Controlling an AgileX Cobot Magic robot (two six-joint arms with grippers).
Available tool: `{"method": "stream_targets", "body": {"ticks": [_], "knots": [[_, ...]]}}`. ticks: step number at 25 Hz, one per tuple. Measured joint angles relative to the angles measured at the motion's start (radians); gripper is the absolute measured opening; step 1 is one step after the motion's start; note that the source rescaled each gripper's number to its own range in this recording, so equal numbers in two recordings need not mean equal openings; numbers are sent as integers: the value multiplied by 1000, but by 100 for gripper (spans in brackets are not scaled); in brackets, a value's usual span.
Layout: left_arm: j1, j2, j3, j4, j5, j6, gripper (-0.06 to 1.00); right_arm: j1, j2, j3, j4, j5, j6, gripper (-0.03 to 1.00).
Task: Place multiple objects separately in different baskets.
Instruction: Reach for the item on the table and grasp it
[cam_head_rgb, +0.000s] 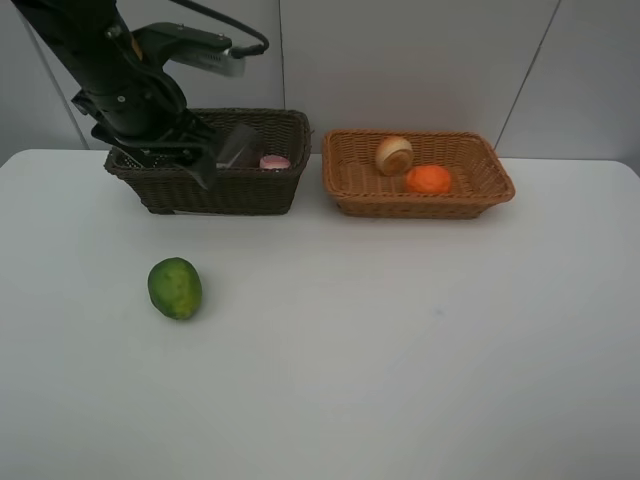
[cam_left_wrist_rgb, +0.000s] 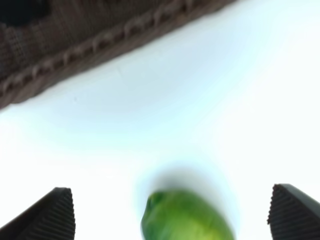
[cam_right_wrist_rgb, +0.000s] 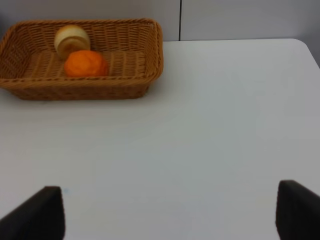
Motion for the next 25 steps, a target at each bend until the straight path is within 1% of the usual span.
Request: {"method": "stream_targets", "body": {"ticks": [2,3,6,9,12,14,15,19,21,22,25], "knots": [[0,-20,39,0,4,92,100,0,0,0,0,0,0,87],[0,-22,57,0,8,154,100,0,0,0,0,0,0,87],[0,-23,102,1,31,380,100,0,0,0,0,0,0,87],[0,-23,142,3,47,642,100,0,0,0,0,0,0,87],[0,-23,185,3,49,941,100,0,0,0,0,0,0,87],[0,-23,207,3,49,1089,100,0,0,0,0,0,0,87],[0,-23,215,2,49,1147,100,0,0,0,0,0,0,87],[0,-23,229,-10,24,1294,100,0,0,0,0,0,0,87],[0,-23,231,-31,0,1378,100,0,0,0,0,0,0,87],[0,-23,232,-42,-10,1440,100,0,0,0,0,0,0,87],[0,-23,232,-81,-11,1668,100,0,0,0,0,0,0,87]]}}
